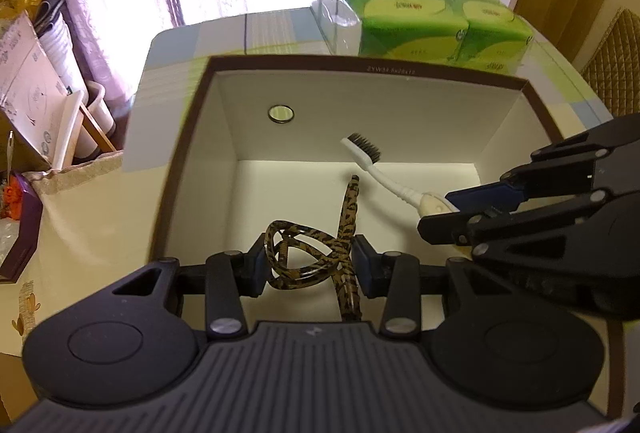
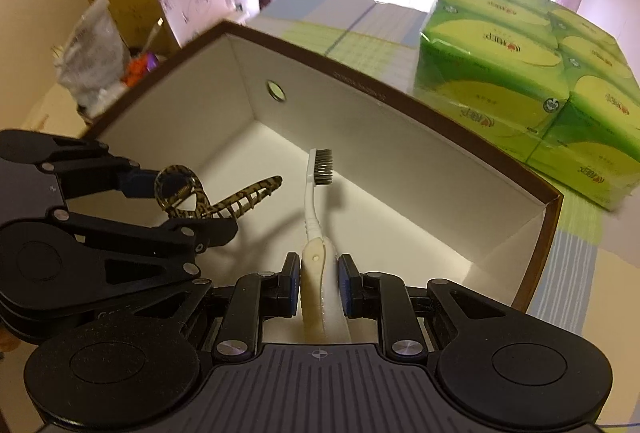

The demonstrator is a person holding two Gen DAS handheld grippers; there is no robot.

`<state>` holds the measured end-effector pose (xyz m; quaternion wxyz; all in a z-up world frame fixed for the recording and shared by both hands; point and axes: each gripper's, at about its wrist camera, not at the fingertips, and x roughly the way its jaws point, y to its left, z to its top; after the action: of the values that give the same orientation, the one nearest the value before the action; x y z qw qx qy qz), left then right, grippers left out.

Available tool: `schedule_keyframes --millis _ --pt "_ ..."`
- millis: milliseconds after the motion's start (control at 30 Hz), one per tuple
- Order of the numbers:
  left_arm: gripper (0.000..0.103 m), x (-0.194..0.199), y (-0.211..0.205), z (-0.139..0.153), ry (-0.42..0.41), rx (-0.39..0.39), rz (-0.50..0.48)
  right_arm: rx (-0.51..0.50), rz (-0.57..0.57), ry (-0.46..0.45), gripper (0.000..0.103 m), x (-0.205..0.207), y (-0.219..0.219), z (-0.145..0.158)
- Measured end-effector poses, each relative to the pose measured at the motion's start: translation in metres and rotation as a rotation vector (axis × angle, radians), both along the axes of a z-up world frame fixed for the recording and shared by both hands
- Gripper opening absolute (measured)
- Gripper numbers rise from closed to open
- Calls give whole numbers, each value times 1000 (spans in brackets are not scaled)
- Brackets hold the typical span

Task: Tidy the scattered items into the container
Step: 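Open both grippers to drop the claw clip and toothbrush into the box, then raise both open grippers up and away from the box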

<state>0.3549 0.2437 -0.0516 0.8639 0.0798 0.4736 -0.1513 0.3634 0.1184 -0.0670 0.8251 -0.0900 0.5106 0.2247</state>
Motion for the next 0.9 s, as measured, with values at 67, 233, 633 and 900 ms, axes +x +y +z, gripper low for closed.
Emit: schedule_keyframes --millis 67,233,633,900 --pt "37 5 -3 -6 9 1 -4 -23 3 7 22 4 -1 -5" --pt "37 15 -10 -22 42 14 -12 -54 24 22 22 8 0 -10" --pt "57 21 -15 -25 49 33 -14 -83 111 24 45 5 -1 -3" --pt "54 14 -14 -13 47 60 -28 -55 171 -20 56 -12 -4 11"
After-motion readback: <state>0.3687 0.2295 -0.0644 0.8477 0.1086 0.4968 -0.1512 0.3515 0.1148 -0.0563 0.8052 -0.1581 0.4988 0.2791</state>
